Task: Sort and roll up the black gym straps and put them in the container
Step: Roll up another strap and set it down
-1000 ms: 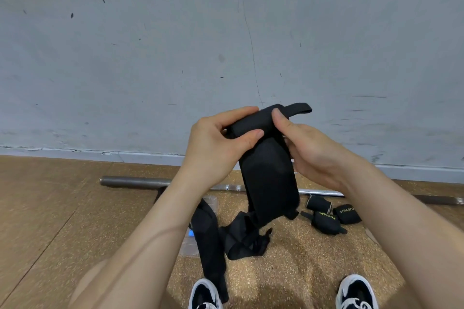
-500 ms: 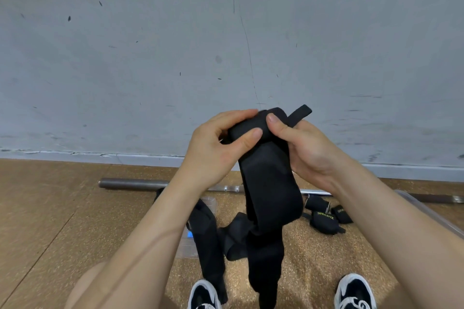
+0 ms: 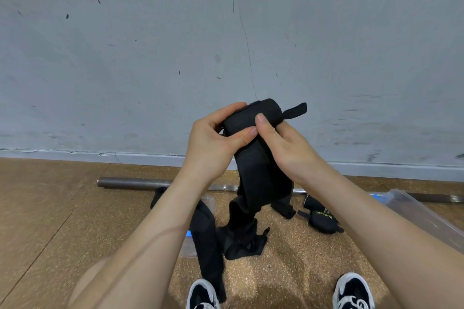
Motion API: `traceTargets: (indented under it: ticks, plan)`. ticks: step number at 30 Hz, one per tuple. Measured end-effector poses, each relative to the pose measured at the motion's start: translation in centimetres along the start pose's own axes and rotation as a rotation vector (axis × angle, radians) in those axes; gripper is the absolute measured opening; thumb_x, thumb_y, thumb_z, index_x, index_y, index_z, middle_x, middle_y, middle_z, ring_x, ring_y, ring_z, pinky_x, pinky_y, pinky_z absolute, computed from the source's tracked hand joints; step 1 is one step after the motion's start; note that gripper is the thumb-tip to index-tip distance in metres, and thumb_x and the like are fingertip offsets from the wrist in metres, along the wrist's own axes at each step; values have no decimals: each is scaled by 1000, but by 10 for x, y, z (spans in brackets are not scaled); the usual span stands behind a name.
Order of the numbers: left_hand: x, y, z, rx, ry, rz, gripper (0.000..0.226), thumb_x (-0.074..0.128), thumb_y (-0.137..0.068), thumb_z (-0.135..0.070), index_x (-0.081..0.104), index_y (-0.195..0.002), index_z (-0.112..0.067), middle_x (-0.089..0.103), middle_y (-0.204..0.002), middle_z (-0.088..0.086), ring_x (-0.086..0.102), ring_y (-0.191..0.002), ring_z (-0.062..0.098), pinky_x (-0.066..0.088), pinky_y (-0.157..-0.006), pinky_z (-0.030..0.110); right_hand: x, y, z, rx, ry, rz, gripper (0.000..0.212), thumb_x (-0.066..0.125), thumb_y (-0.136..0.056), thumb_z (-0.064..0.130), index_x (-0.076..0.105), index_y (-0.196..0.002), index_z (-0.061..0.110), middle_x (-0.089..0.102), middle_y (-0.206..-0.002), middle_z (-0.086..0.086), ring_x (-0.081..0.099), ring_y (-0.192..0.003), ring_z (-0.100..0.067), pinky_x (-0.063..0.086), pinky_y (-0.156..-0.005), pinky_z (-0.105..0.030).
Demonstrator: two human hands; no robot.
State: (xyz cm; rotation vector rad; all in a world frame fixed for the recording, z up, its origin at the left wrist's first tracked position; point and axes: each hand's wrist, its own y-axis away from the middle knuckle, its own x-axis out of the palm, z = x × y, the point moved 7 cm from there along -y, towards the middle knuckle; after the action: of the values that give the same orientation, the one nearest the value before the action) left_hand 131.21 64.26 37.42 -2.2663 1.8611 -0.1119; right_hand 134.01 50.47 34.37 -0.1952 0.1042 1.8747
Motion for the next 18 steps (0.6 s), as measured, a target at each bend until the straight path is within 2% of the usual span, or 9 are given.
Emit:
traceTargets:
  ticks: [4, 7, 9, 11, 14, 16, 18]
  plan:
    - [3, -2, -2, 38, 3, 29, 45, 77, -77, 5, 70, -110, -25, 73, -102, -8, 70, -94, 3, 56, -77, 20, -1, 1, 5, 11, -91, 4, 69, 47, -72, 74, 69, -111, 22, 75, -103, 2, 71, -97, -14, 57, -90, -38]
    - [7, -3, -7, 94, -61, 55, 52, 77, -74, 10, 70, -103, -33, 73, -98, -15, 69, -95, 4, 56, -79, 21, -5, 2, 2, 79, -286, -17, 50, 58, -85, 59, 74, -100, 14, 77, -94, -8, 75, -88, -23, 60, -78, -38]
    - [7, -3, -9, 118, -112, 77, 54, 78, -73, 10, 71, -102, -35, 73, -98, -17, 69, -96, 6, 57, -81, 24, -7, 2, 1, 98, -356, 7, 41, 60, -93, 46, 73, -104, 9, 77, -98, -11, 74, -91, -26, 60, -79, -39]
    - [7, -3, -9, 101, -76, 102, 52, 76, -75, 10, 69, -105, -31, 71, -100, -14, 69, -90, 6, 57, -76, 23, -8, 2, 4, 65, -364, 46, 38, 57, -97, 39, 71, -111, 7, 76, -103, -12, 73, -96, -27, 60, -82, -40]
    - [10, -1, -2, -20, 34, 156, 42, 81, -79, -10, 63, -114, -27, 67, -109, 0, 69, -91, 9, 57, -74, 25, -11, 1, 8, -7, -360, 83, 33, 53, -100, 32, 69, -115, 8, 76, -104, -9, 73, -97, -24, 60, -78, -32]
    - [13, 0, 6, -153, 106, 195, 41, 79, -77, -32, 63, -113, -24, 70, -105, 1, 70, -96, 15, 58, -76, 33, -12, 1, 10, -52, -322, 100, 29, 51, -101, 29, 69, -115, 10, 76, -104, -5, 73, -98, -20, 57, -77, -26]
    - [13, 0, 9, -174, 95, 191, 40, 74, -72, -37, 67, -108, -20, 73, -96, 1, 72, -94, 19, 59, -76, 38, -12, 1, 10, -69, -261, 125, 29, 51, -100, 31, 68, -115, 13, 76, -106, -3, 72, -101, -18, 56, -80, -26]
